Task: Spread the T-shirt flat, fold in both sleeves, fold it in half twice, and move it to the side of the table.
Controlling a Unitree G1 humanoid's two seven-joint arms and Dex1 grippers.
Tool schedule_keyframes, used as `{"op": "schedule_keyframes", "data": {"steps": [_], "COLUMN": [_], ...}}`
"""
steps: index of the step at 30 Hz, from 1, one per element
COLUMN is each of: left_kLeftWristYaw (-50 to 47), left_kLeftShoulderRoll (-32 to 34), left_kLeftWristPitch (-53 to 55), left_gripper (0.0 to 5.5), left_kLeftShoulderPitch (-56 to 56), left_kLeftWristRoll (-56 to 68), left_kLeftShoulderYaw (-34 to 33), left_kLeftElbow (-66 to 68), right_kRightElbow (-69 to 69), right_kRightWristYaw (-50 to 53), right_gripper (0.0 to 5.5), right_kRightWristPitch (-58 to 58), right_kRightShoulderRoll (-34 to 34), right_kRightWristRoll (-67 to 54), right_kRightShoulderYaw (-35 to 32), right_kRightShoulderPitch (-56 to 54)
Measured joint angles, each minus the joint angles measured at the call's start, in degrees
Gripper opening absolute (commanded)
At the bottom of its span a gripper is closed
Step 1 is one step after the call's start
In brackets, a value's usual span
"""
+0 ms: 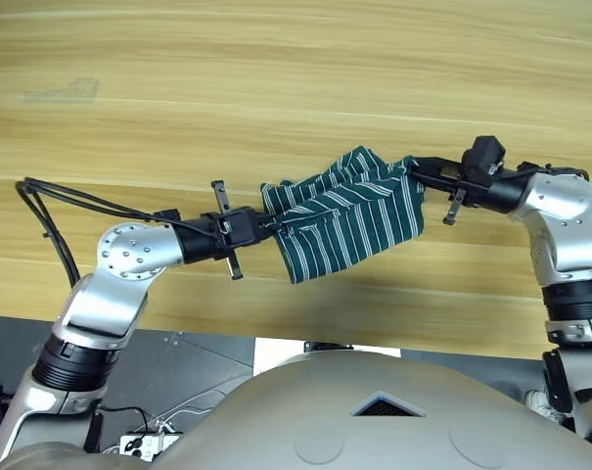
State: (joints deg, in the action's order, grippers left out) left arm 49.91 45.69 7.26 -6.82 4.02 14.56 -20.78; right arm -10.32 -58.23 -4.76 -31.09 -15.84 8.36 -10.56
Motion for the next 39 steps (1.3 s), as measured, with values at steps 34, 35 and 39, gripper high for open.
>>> {"op": "schedule_keyframes", "data": {"steps": [34,35,39], "left_kLeftWristYaw": [-11.6,-13.1,-24.8], "left_kLeftShoulderRoll": [-21.7,-22.3,-25.9], "left_kLeftWristPitch": [-7.7,-8.1,-11.0], "left_gripper": [4.75,4.96,5.37], "left_kLeftShoulderPitch": [-0.5,0.4,5.2], "left_kLeftWristRoll": [7.4,7.3,4.4], "left_kLeftShoulderYaw": [-9.8,-10.5,-15.5], "left_kLeftElbow": [18.8,20.0,26.6], "right_kRightElbow": [-13.2,-13.2,-13.2], "right_kRightWristYaw": [7.7,7.9,8.2], "right_gripper": [5.14,5.36,5.40], "right_kRightWristPitch": [-9.8,-10.1,-11.5], "right_kRightShoulderRoll": [12.9,13.2,14.1], "right_kRightWristRoll": [4.8,4.6,4.3], "right_kRightShoulderYaw": [-1.8,-2.1,-2.5], "right_kRightShoulderPitch": [-2.3,-2.0,-0.9]}}
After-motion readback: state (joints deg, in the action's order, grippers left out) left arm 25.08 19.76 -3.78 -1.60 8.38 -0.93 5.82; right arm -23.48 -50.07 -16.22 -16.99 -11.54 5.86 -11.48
